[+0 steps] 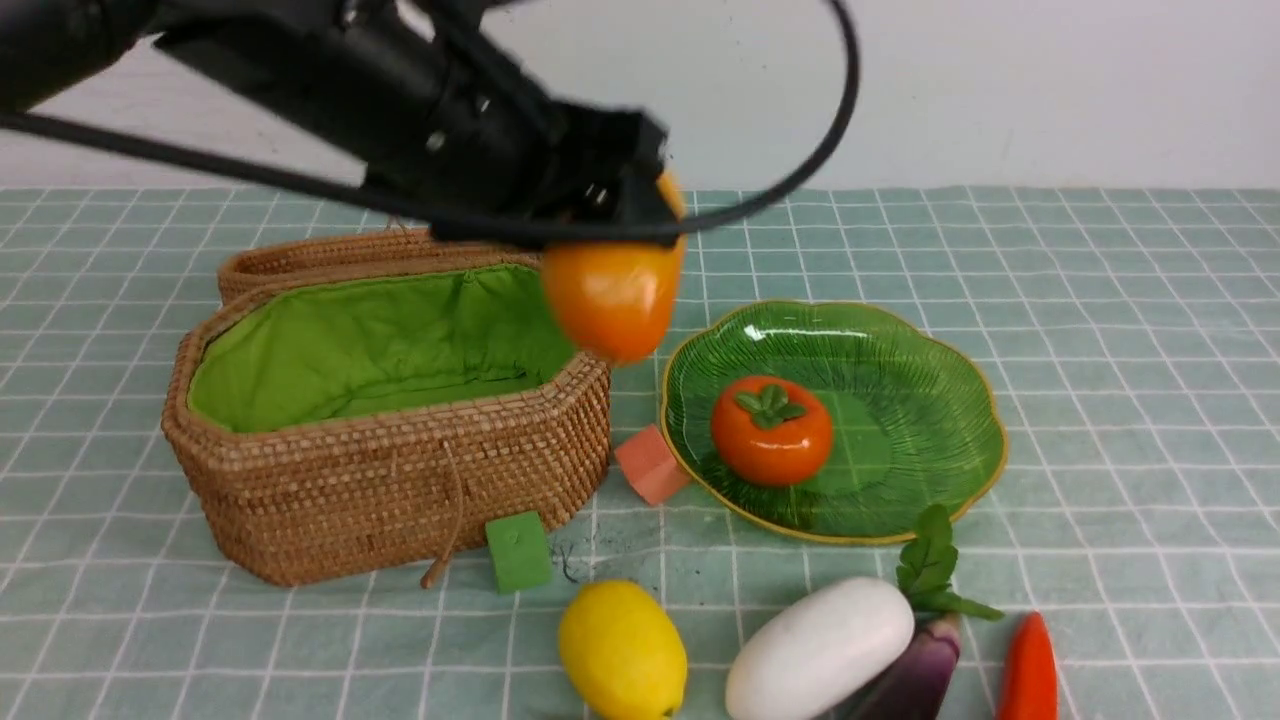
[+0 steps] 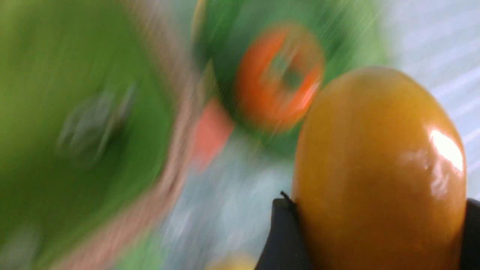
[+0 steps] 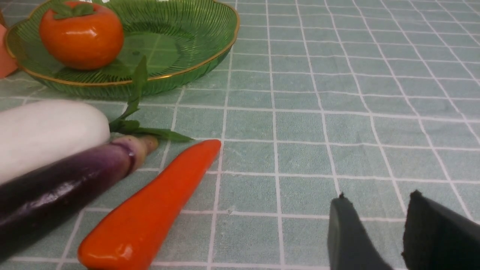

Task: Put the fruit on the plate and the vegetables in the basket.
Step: Grab the mango with your left arm and place it on the right plate

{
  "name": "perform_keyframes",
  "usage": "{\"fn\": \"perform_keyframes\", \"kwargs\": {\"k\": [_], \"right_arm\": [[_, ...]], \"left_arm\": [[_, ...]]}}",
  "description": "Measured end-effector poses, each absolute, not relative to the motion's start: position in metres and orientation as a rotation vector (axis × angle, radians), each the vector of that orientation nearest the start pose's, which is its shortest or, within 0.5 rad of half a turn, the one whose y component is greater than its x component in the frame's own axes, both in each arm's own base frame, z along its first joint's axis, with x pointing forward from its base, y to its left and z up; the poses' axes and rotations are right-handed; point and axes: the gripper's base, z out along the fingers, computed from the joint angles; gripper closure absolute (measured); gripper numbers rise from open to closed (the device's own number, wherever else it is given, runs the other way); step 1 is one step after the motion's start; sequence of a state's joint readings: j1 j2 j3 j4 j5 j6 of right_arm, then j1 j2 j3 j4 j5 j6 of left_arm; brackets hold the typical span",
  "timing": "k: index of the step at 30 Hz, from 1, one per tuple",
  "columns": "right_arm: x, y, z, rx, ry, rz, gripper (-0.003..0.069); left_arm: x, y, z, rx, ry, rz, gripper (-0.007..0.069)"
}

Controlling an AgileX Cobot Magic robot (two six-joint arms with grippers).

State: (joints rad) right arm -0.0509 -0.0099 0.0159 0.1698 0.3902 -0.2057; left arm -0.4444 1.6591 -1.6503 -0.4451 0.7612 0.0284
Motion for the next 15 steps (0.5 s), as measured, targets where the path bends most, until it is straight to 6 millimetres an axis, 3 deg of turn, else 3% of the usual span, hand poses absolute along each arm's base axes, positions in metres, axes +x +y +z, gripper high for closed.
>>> {"fn": "perform_keyframes", "kwargs": {"k": [3,4,5,7,9,10,11,15], "right_arm": [[0.052,0.003,0.174,-0.042,1.874,-0.008,0.0418],[0.052,0.003,0.174,-0.042,1.874,-0.008,0.0418],[0.052,0.003,0.174,-0.042,1.874,-0.008,0.0418],[0.052,0.003,0.174,-0.042,1.874,-0.008,0.0418],[0.052,0.003,0.174,-0.042,1.874,-0.008,0.0418],[0.052,0.003,0.174,-0.042,1.874,-0.008,0.0418],[0.052,0.003,0.174,-0.042,1.874,-0.008,0.0418],[0.052,0.003,0.174,-0.042,1.874,-0.008,0.0418]], "left_arm": [[0.36,-0.206,0.384,0.342,2.149,-0.796,0.0115],[0.382,-0.222,0.367,0.346,2.125,-0.825,0.0115],[0.384,-0.224,0.365,0.356,2.119,-0.824,0.0115],[0.409,-0.254,0.334,0.402,2.131,-0.84,0.0115],[0.422,-0.279,0.313,0.448,2.125,-0.845,0.0115],[0.421,-0.28,0.316,0.452,2.115,-0.848,0.0115],[0.429,-0.298,0.301,0.472,2.106,-0.854,0.0115],[0.442,-0.326,0.264,0.448,2.115,-0.869,0.0115]]}}
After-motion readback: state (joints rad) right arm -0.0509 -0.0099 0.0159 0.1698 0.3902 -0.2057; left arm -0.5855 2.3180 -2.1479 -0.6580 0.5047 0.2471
